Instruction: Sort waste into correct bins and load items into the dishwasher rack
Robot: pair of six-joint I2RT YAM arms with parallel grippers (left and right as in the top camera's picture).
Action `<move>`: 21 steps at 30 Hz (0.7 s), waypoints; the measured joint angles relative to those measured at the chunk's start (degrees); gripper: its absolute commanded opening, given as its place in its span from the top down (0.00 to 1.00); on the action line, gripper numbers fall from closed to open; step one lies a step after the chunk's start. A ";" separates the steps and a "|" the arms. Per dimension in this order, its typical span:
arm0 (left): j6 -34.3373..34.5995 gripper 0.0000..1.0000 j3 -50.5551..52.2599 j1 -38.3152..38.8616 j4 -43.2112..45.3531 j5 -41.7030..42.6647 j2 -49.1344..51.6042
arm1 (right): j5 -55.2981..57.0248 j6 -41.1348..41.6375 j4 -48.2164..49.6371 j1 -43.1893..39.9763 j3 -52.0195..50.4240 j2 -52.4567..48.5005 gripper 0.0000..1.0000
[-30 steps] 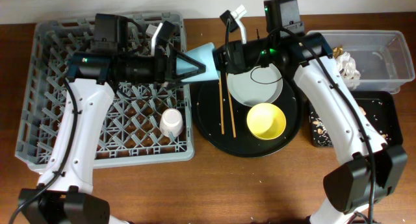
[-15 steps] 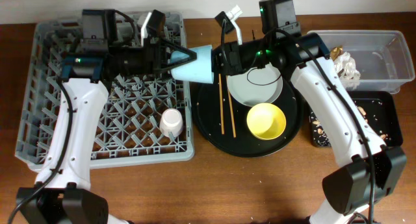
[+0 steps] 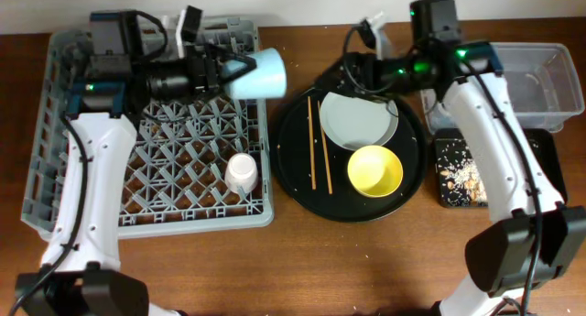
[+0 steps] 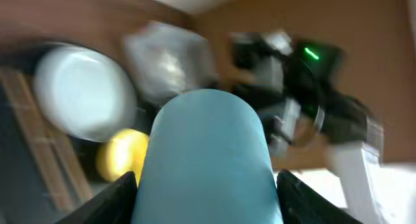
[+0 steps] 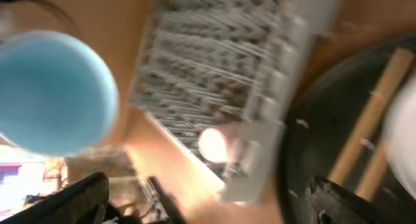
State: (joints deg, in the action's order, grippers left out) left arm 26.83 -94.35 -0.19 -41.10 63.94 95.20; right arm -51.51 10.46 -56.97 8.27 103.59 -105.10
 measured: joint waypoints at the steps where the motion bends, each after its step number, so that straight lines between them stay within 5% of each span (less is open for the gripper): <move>1: -0.48 0.61 -0.02 -0.04 -0.76 -4.79 -0.66 | 3.65 -0.42 -2.34 -0.22 0.07 0.00 0.02; 5: -6.27 0.61 -0.31 1.53 -9.62 -38.40 -3.39 | 22.62 -1.68 -11.17 0.07 0.02 -0.07 0.01; 14: -14.01 0.60 -0.48 17.79 -11.50 -71.78 13.09 | 29.62 -1.92 -14.56 0.07 0.00 -0.07 0.01; 15: -14.01 0.48 -0.50 18.14 -11.82 -72.57 14.36 | 29.62 -1.97 -14.93 0.07 0.02 -0.07 0.01; 17: -14.01 0.07 -0.52 18.16 -11.56 -74.01 18.01 | 29.64 -1.99 -14.99 0.07 0.00 -0.07 0.01; 21: -14.01 0.01 -0.90 18.03 -12.02 -75.38 20.06 | 30.10 -2.12 -15.02 0.07 0.02 -0.07 0.00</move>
State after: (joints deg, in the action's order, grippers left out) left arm 12.82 -95.24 17.85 -53.12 -11.44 115.26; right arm -21.41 8.34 -71.99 8.34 103.61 -105.16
